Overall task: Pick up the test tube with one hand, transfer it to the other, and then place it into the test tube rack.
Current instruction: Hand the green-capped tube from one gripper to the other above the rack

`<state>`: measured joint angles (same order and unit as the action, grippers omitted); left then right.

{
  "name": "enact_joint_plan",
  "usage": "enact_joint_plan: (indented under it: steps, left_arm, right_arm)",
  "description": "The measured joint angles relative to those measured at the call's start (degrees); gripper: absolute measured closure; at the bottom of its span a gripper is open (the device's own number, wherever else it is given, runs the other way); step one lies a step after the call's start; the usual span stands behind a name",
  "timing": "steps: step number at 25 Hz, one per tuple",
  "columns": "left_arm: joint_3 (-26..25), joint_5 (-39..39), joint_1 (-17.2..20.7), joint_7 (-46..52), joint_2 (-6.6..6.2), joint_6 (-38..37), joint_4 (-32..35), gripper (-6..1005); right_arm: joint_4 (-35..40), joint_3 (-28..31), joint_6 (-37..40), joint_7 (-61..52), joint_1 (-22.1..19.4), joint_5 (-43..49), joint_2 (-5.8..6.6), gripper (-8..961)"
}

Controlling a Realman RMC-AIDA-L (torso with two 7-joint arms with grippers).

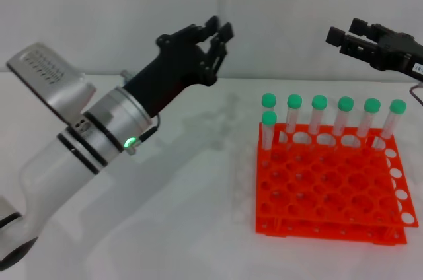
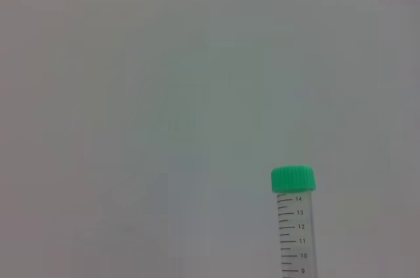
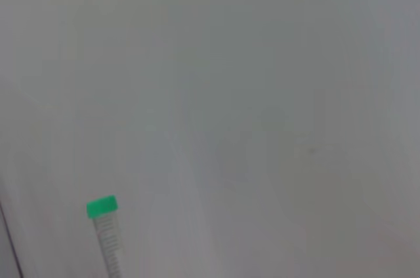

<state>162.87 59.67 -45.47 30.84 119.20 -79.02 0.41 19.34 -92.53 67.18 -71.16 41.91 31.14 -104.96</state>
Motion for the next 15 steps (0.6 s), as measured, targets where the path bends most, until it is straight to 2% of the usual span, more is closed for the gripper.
enact_joint_plan:
  steps: [6,7,15]
  left_arm:
    - [0.0,-3.4,-2.1,0.5,0.03,3.5,2.1,807]
    - [0.0,-4.0,-2.4,0.4,0.06,4.3,2.4,807]
    - [0.0,-9.1,-4.5,-0.9,0.32,10.0,5.9,807]
  right_arm:
    - [0.3,1.6,2.9,1.6,-1.5,-0.1,-0.97,216]
    - [1.1,3.4,5.5,3.9,-2.7,0.0,-2.14,217]
    - [2.9,3.5,6.8,4.7,-3.8,2.0,-3.07,222]
